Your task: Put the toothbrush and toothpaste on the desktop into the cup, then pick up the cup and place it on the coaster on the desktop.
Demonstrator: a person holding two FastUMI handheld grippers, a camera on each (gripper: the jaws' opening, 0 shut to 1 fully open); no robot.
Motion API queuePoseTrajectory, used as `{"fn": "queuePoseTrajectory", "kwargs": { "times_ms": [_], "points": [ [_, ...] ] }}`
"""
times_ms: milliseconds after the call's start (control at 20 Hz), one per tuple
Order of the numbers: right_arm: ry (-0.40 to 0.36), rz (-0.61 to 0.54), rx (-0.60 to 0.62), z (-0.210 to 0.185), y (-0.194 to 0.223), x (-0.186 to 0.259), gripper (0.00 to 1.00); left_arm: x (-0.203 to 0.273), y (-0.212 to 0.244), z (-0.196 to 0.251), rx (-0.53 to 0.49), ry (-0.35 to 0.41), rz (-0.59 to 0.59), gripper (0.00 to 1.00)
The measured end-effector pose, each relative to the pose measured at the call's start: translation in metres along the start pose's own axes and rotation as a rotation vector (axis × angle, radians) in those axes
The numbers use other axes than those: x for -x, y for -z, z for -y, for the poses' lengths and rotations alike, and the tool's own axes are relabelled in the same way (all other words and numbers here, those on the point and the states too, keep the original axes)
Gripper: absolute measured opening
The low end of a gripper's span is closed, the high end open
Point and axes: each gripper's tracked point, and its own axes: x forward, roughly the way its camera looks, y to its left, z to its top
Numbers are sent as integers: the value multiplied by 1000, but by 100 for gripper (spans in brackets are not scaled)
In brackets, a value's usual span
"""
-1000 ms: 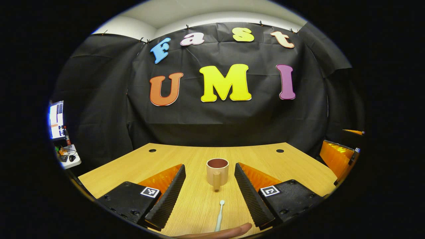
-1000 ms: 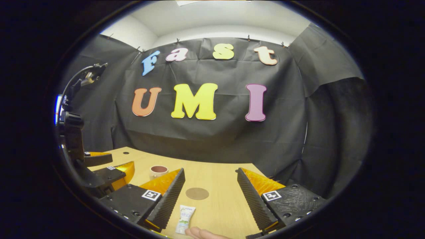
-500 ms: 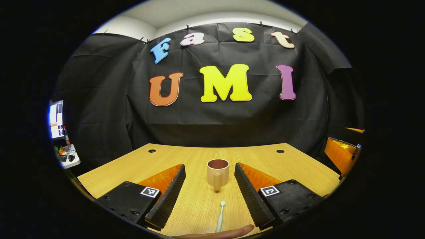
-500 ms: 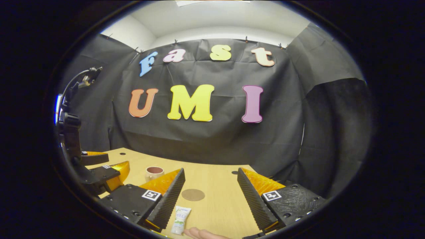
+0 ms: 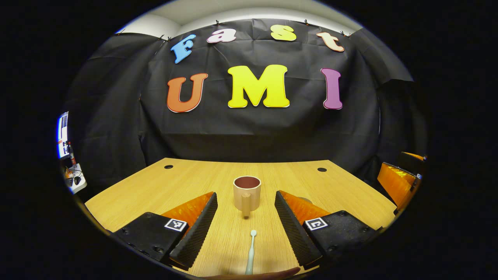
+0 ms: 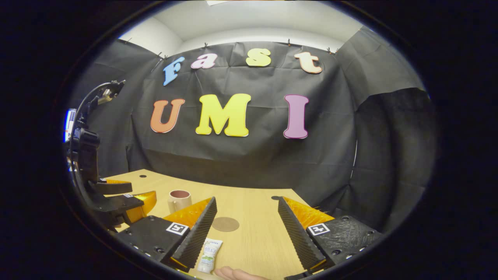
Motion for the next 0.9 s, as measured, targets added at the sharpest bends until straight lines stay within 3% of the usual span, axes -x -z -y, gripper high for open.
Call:
{"fn": "queuePoseTrajectory", "kwargs": {
  "times_ms": [200, 600, 800, 900],
  "points": [
    [-5, -47, -30, 6, 24, -10, 95, -8, 26, -3, 0, 1, -74, 94],
    [-39, -149, -73, 10, 69, -21, 97, -9, 111, 1, -10, 30, -332, 94],
    [-68, -170, -70, 3, 79, -20, 97, -3, 132, 9, -45, 63, -405, 89],
    [-80, -170, -66, -1, 80, -20, 95, 0, 141, 8, -40, 58, -440, 81]
  ]
}}
